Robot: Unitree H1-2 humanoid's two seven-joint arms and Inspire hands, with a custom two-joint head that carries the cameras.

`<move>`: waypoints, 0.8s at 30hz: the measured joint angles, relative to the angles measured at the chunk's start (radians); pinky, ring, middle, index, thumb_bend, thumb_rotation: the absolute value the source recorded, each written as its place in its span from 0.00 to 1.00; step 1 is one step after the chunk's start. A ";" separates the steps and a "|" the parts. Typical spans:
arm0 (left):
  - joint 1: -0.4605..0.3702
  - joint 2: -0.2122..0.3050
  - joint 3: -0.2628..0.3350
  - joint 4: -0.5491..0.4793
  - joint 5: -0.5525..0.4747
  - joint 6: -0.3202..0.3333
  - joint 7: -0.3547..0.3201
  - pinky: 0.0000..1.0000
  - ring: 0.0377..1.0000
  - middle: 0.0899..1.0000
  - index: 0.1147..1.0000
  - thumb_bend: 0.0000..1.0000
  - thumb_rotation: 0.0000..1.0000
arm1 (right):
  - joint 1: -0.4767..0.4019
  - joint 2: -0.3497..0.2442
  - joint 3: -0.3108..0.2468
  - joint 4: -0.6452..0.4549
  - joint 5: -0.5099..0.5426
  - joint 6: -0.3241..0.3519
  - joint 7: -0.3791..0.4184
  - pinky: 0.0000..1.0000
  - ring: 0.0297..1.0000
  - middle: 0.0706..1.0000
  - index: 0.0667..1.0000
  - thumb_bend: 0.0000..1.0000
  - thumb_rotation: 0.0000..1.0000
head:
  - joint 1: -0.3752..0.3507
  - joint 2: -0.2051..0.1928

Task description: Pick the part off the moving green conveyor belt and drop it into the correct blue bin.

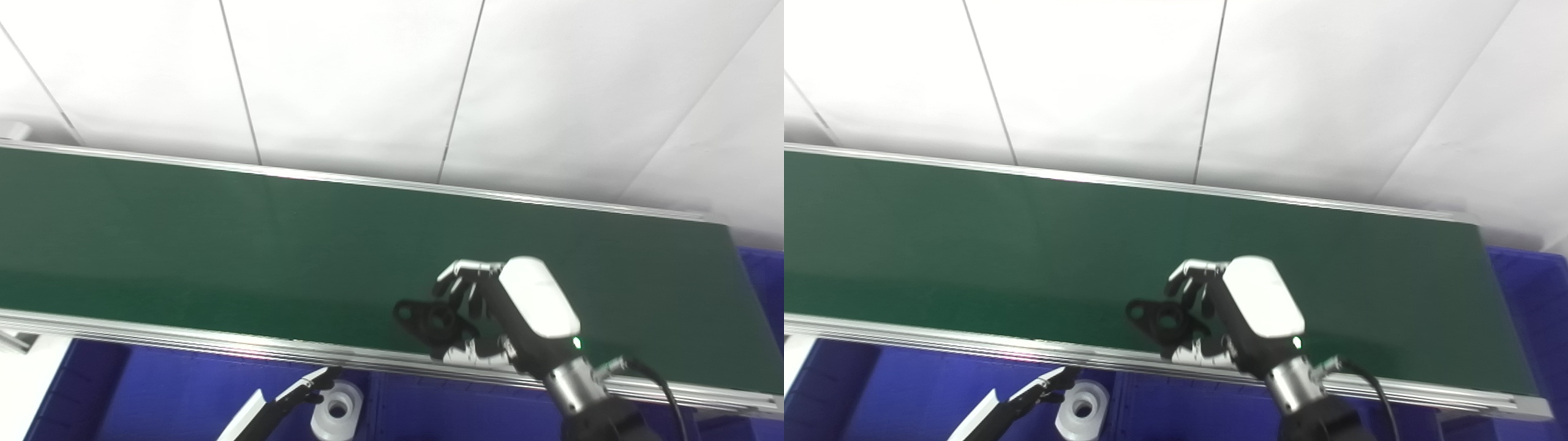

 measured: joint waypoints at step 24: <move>0.050 -0.052 0.220 -0.114 -0.120 0.000 -0.279 0.77 0.86 0.89 0.89 0.80 0.37 | 0.292 0.000 -0.006 0.216 -0.028 -0.028 -0.081 0.23 0.37 0.46 0.45 0.52 0.00 | -0.080 0.156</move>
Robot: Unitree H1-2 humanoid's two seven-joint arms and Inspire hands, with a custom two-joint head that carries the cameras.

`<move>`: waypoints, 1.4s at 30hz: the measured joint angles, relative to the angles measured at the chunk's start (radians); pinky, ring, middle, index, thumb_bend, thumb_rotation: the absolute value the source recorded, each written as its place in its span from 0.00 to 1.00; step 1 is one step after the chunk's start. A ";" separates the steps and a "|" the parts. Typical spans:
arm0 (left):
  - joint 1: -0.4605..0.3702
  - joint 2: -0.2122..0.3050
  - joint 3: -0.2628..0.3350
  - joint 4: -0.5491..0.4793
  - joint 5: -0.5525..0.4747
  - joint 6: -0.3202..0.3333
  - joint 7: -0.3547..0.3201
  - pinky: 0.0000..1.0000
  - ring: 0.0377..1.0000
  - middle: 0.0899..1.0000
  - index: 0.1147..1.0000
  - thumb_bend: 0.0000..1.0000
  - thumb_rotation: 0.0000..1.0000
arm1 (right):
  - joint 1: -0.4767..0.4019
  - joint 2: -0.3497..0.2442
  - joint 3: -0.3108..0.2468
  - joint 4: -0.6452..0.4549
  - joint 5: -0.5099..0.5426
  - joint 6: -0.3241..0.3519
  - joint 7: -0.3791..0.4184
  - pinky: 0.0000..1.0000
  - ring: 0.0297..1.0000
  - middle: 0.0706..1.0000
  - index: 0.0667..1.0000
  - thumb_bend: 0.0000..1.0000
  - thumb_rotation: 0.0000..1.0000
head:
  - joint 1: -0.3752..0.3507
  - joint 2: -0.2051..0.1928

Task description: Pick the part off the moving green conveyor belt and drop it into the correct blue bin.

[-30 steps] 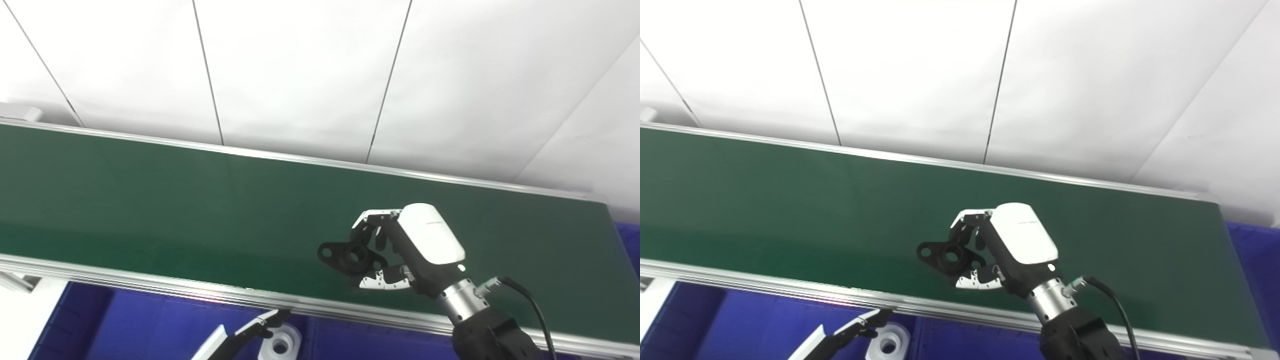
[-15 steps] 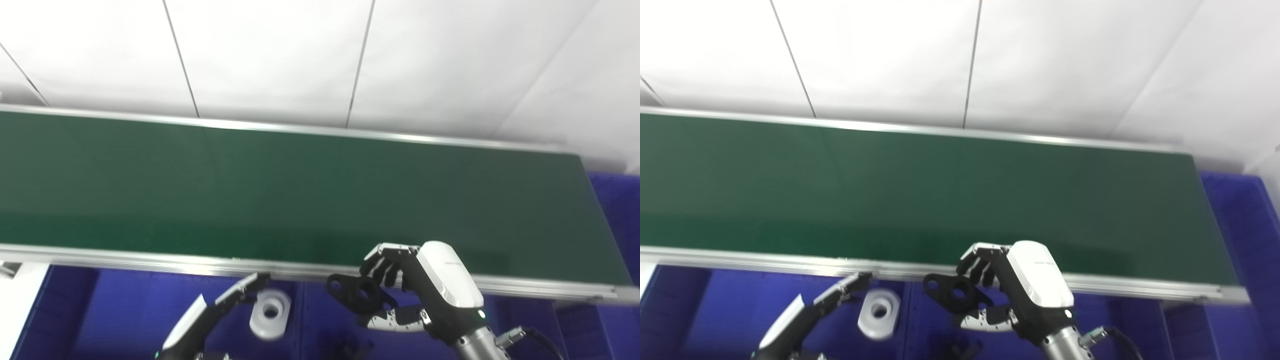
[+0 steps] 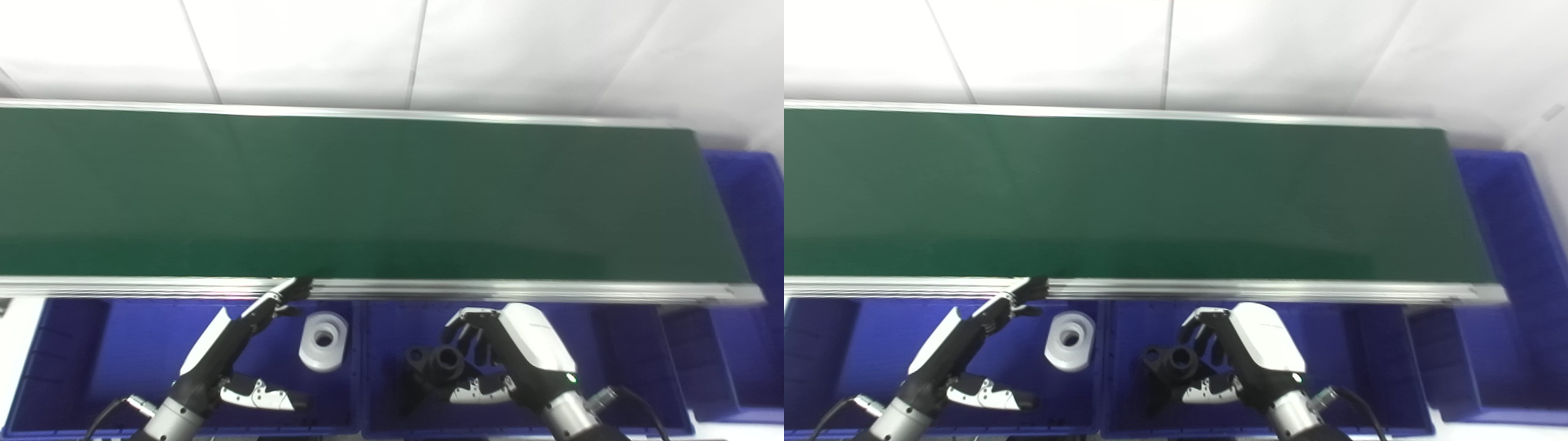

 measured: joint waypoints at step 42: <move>0.050 -0.111 0.141 -0.014 0.007 0.000 -0.176 0.79 0.88 0.90 0.88 0.79 0.32 | 0.145 0.086 0.087 0.021 0.351 -0.224 -0.187 0.82 0.90 0.93 0.95 0.73 0.56 | 0.100 -0.040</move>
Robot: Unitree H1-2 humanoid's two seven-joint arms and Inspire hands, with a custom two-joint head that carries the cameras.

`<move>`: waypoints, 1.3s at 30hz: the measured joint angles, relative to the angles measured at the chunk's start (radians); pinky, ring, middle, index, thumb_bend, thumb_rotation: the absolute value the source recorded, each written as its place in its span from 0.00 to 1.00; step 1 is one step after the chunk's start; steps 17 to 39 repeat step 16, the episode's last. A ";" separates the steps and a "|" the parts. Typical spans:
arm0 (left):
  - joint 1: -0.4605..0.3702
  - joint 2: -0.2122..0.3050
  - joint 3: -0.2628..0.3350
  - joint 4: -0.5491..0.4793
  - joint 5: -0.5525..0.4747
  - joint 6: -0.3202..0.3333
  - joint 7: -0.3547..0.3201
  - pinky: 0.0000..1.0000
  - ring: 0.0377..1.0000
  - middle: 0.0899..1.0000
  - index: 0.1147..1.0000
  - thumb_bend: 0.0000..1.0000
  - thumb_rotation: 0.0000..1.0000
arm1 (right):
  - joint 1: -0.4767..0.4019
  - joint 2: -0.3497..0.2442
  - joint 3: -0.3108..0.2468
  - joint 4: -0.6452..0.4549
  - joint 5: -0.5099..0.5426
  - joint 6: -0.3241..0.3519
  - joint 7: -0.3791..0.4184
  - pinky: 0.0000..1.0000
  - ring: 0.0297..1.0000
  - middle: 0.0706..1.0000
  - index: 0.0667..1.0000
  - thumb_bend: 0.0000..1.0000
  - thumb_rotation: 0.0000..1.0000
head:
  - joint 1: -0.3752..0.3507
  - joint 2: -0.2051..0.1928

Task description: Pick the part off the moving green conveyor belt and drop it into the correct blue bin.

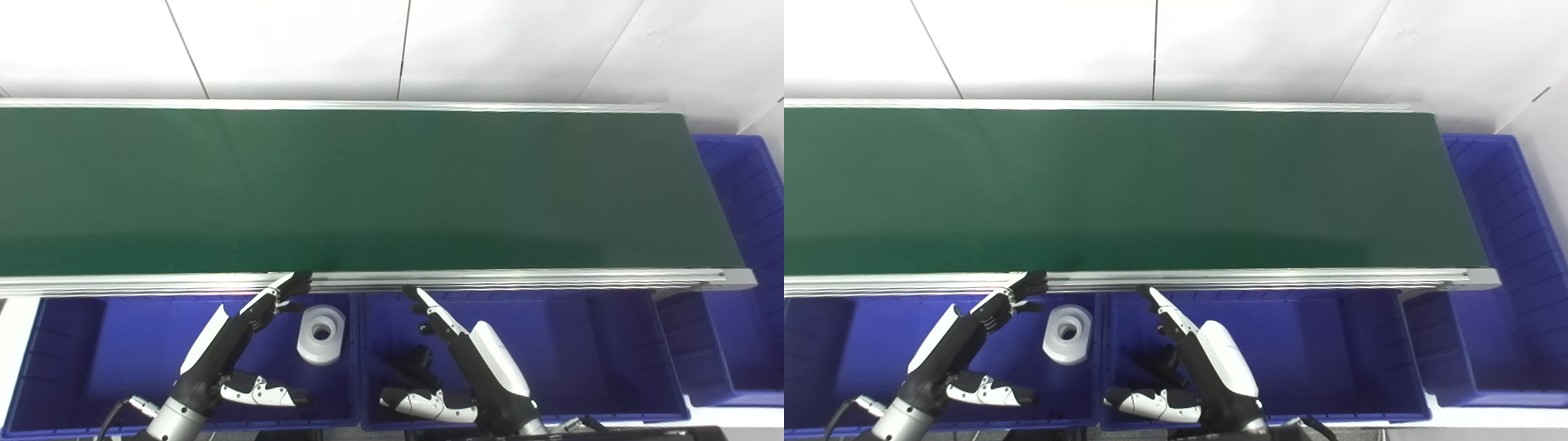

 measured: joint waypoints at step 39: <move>0.017 -0.020 -0.012 0.021 0.044 0.000 0.030 0.79 0.87 0.91 0.89 0.79 0.38 | -0.001 0.013 -0.030 0.151 0.079 -0.165 -0.111 0.82 0.91 0.96 0.99 0.70 0.51 | 0.080 -0.060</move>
